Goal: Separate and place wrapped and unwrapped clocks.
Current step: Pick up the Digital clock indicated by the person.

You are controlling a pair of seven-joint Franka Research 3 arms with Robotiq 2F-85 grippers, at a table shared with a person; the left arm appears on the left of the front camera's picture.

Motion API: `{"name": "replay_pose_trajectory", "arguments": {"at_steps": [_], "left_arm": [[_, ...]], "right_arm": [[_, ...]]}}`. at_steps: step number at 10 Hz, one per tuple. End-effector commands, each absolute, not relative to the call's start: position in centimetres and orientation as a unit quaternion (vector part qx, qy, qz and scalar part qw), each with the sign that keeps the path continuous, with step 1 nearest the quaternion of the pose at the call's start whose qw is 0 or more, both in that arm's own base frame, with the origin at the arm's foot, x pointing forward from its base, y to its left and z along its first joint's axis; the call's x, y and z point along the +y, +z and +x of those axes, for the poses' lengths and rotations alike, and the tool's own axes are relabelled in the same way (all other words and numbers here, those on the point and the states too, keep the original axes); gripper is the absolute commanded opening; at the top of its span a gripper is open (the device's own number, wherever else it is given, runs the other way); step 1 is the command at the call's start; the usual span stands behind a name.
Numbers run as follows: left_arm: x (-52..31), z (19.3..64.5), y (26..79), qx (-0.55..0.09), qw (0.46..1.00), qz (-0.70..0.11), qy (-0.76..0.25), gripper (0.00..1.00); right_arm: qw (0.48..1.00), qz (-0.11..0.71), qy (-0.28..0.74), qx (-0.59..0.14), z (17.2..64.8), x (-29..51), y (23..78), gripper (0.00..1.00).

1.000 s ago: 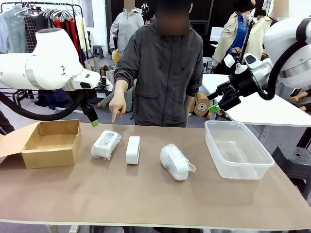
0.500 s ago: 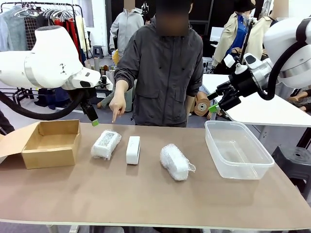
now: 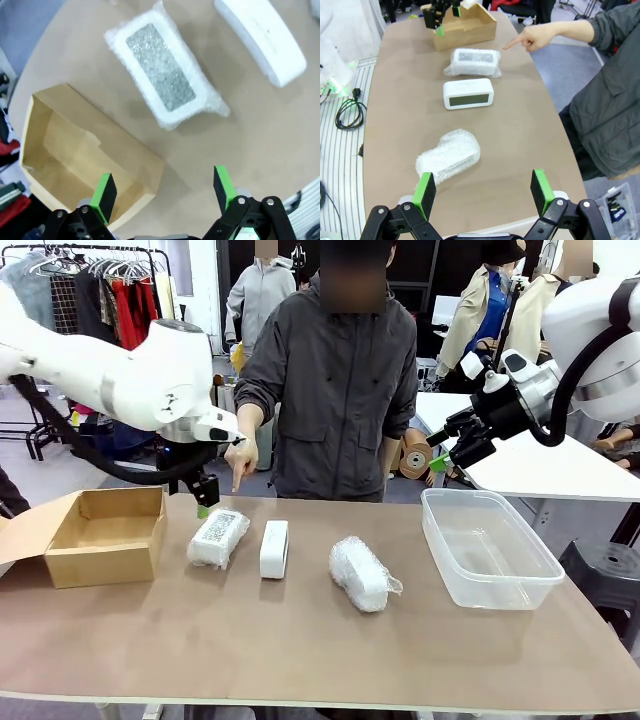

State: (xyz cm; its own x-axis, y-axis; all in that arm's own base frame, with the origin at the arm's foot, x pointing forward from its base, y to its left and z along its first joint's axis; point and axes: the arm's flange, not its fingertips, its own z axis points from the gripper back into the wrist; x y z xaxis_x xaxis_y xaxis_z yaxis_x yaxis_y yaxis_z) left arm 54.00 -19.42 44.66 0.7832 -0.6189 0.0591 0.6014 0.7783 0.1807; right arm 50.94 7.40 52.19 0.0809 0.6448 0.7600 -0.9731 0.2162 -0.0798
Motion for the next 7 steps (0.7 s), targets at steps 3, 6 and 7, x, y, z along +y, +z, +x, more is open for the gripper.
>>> {"name": "replay_pose_trajectory", "arguments": {"at_steps": [3,6,7], "left_arm": [[-22.3,57.7,43.0,-0.066,0.959,0.040,-0.273,1.00],[-23.2,59.7,40.3,-0.072,0.975,0.040,-0.207,1.00],[-23.0,60.3,39.8,-0.080,0.977,0.043,-0.192,1.00]], "right_arm": [[0.694,0.238,0.580,-0.353,50.9,7.4,52.3,1.00],[0.694,0.238,0.580,-0.353,50.9,7.4,52.3,1.00],[0.694,0.238,0.580,-0.353,50.9,7.4,52.3,1.00]]}}
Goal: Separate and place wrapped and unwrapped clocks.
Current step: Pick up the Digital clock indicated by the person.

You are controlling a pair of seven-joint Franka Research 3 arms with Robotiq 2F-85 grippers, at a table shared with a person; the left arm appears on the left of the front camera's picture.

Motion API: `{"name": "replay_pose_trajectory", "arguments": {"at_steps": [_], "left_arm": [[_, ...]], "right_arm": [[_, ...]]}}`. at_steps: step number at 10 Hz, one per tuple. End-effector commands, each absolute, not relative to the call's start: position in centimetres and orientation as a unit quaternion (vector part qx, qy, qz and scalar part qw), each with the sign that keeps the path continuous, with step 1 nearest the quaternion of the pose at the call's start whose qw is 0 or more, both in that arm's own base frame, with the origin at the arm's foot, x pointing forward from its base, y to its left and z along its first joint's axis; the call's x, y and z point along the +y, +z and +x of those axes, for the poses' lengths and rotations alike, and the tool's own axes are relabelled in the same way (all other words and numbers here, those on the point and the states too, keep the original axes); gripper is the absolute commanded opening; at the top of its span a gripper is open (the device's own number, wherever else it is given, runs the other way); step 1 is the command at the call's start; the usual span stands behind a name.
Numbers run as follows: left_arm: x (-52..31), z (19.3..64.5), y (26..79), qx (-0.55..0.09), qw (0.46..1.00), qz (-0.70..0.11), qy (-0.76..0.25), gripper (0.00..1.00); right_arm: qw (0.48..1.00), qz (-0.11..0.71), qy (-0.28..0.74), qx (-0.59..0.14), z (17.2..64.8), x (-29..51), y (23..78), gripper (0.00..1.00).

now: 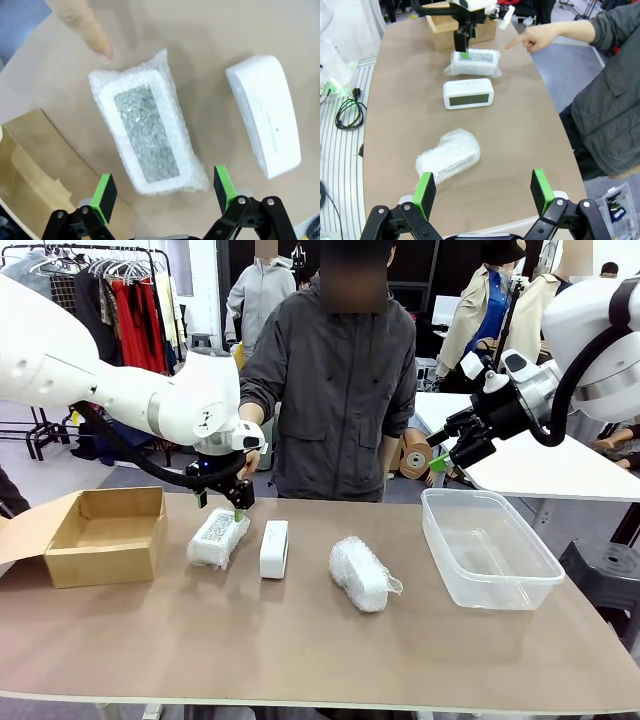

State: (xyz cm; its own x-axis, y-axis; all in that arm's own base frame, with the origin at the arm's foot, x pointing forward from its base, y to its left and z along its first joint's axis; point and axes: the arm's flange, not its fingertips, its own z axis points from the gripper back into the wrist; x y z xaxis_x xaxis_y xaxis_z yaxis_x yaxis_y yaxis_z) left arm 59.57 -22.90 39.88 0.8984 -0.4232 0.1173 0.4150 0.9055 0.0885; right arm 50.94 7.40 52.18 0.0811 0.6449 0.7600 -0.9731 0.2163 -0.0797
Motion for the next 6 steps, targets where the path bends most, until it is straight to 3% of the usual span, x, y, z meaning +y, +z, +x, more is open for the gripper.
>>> {"name": "replay_pose_trajectory", "arguments": {"at_steps": [1,6], "left_arm": [[-22.8,60.6,39.4,-0.083,0.981,0.038,-0.174,1.00],[-22.3,60.7,38.6,-0.072,0.982,0.026,-0.171,1.00]], "right_arm": [[0.694,0.238,0.580,-0.353,50.9,7.4,52.3,1.00],[0.694,0.238,0.580,-0.353,50.9,7.4,52.3,1.00]]}}
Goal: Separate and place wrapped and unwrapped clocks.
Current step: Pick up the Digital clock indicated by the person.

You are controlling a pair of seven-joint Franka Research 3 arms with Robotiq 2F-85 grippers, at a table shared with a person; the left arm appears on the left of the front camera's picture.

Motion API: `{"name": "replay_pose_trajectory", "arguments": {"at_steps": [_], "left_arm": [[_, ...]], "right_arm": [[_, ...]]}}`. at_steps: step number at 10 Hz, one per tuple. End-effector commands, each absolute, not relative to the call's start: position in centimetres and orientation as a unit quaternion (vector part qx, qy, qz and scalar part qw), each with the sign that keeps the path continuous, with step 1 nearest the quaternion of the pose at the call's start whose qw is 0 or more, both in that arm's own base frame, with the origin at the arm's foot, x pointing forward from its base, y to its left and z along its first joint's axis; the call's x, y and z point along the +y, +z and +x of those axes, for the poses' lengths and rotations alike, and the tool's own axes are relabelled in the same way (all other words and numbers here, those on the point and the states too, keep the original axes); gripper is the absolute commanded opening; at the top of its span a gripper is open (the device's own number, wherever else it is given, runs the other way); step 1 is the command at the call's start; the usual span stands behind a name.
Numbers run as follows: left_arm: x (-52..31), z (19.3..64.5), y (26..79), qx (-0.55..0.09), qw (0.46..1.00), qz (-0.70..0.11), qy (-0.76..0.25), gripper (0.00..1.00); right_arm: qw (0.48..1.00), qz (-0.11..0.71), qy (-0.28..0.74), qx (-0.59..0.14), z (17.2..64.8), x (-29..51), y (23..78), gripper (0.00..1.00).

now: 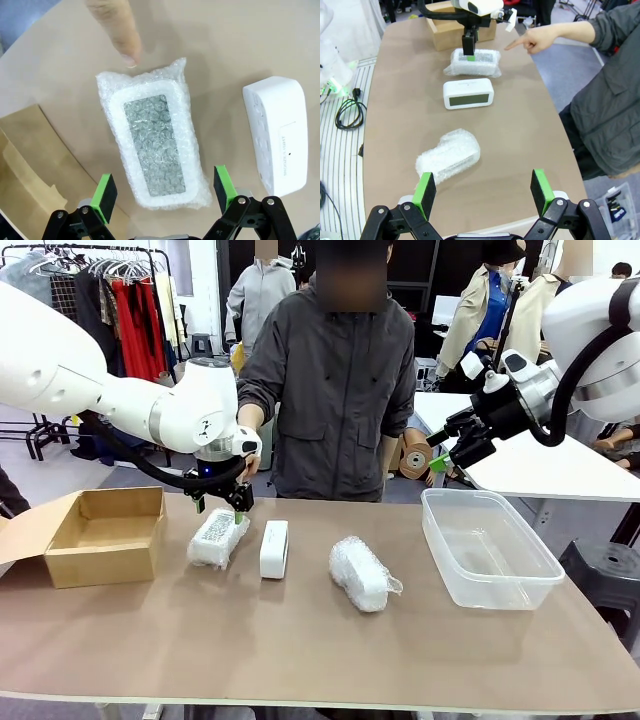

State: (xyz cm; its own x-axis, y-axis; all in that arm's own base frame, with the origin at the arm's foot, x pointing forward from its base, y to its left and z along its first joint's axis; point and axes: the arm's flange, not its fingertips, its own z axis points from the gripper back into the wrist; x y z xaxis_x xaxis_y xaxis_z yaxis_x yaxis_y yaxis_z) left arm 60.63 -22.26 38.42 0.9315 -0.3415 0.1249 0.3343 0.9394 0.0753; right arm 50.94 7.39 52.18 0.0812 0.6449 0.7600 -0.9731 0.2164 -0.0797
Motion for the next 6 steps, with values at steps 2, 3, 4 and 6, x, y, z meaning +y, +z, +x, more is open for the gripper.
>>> {"name": "replay_pose_trajectory", "arguments": {"at_steps": [2,3,4,6], "left_arm": [[-22.28,60.66,38.65,-0.072,0.982,0.026,-0.171,1.00],[-22.28,60.66,38.65,-0.072,0.982,0.026,-0.171,1.00],[-22.28,60.66,38.65,-0.072,0.982,0.026,-0.171,1.00],[-22.49,60.38,38.04,-0.069,0.983,0.037,-0.164,1.00]], "right_arm": [[0.694,0.238,0.580,-0.353,50.91,7.41,52.31,1.00],[0.694,0.238,0.580,-0.353,50.91,7.41,52.31,1.00],[0.694,0.238,0.580,-0.353,50.91,7.41,52.31,1.00],[0.694,0.238,0.580,-0.353,50.91,7.41,52.31,1.00]]}}
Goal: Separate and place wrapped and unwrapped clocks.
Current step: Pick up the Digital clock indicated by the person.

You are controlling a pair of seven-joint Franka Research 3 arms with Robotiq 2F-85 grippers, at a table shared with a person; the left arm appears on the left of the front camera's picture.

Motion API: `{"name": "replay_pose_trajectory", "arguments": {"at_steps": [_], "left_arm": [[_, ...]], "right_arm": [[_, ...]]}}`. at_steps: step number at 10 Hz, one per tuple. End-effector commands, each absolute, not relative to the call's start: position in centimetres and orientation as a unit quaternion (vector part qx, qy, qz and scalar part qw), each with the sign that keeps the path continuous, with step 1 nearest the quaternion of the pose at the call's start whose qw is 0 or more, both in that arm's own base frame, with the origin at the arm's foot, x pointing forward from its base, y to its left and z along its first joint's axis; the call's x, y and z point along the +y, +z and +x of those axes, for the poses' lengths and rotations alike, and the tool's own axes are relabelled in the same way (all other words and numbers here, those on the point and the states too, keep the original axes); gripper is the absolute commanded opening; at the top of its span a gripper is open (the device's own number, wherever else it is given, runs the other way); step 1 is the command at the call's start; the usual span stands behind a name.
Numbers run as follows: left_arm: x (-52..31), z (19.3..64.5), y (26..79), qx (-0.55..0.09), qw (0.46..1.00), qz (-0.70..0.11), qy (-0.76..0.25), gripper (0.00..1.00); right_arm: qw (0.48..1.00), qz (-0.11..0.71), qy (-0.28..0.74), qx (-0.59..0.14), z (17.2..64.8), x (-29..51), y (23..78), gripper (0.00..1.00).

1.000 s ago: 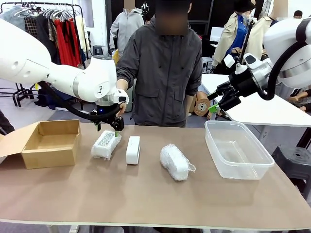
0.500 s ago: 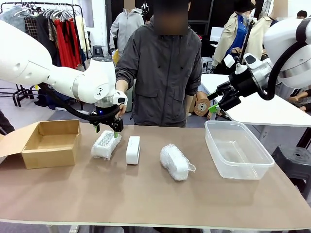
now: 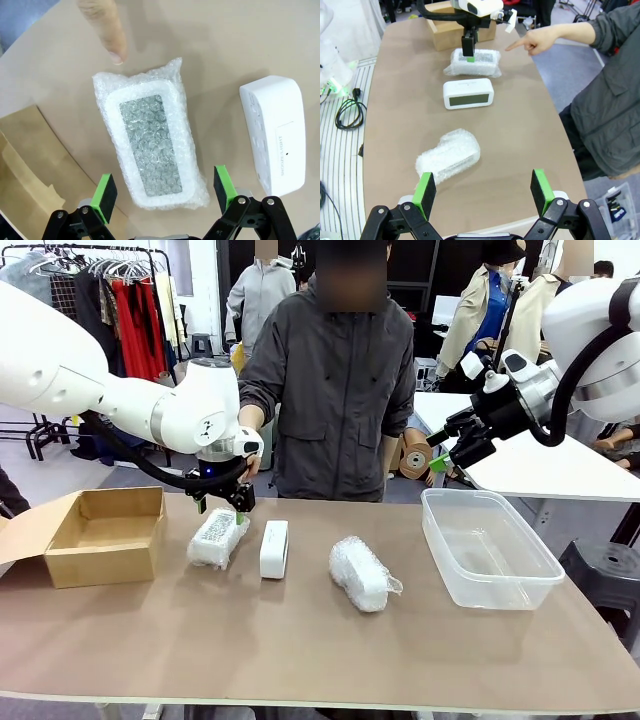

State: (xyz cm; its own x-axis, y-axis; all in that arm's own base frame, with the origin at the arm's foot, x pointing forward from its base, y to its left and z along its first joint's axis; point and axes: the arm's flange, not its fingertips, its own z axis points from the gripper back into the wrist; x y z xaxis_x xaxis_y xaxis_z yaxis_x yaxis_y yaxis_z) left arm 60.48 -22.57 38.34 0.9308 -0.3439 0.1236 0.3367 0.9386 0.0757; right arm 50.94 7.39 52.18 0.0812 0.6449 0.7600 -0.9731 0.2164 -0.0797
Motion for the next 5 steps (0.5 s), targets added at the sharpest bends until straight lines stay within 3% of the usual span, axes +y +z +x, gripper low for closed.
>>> {"name": "replay_pose_trajectory", "arguments": {"at_steps": [1,5], "left_arm": [[-22.4,60.3,37.7,-0.072,0.983,0.038,-0.164,1.00],[-22.0,60.3,36.1,-0.063,0.985,0.039,-0.155,1.00]], "right_arm": [[0.694,0.238,0.580,-0.353,50.9,7.4,52.3,1.00],[0.694,0.238,0.580,-0.353,50.9,7.4,52.3,1.00]]}}
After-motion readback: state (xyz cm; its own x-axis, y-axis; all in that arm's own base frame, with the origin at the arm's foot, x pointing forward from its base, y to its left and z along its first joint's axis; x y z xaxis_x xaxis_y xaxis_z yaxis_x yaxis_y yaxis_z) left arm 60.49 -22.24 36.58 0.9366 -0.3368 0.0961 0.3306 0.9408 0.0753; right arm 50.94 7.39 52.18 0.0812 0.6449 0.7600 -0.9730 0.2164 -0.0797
